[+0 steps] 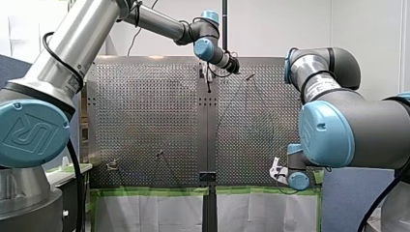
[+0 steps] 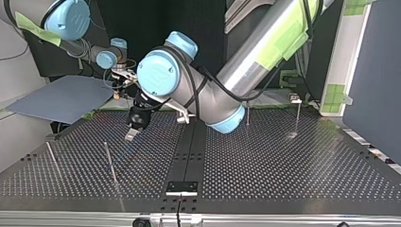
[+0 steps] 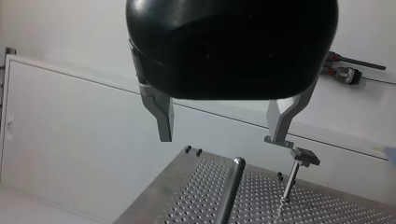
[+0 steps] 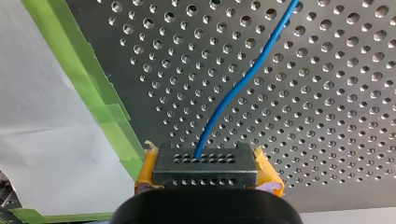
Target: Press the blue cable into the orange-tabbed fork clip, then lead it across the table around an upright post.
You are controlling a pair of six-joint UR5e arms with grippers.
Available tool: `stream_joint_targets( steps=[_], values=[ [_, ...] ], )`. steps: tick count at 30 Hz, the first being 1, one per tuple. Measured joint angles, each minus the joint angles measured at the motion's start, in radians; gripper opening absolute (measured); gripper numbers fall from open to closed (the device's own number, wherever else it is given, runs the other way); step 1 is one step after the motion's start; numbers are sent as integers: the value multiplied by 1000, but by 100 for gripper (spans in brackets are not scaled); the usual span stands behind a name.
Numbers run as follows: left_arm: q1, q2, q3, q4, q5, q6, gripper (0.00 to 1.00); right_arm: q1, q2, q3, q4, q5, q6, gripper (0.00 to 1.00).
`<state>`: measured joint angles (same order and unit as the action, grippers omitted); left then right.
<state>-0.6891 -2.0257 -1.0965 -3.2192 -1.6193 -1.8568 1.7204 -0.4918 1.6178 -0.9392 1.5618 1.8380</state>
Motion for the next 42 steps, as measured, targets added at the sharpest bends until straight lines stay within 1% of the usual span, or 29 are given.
stream_joint_targets(
  steps=[4, 7, 27, 32, 42],
  values=[
    [-1, 0, 0, -24, -31, -23, 98, 1, 0, 0, 1, 0, -1, 0],
    [-4, 0, 0, -33, -56, -29, 98, 3, 0, 0, 2, 0, -1, 0],
    [-5, 0, 0, -39, -222, -20, 98, 7, 0, 0, 1, 2, 0, 0],
    [-5, 1, 0, -39, -237, -20, 98, 8, 0, 0, 2, 3, 0, 0],
    [-6, 1, 0, -39, -234, -20, 98, 7, 0, 0, 2, 2, 0, 0]
  ],
)
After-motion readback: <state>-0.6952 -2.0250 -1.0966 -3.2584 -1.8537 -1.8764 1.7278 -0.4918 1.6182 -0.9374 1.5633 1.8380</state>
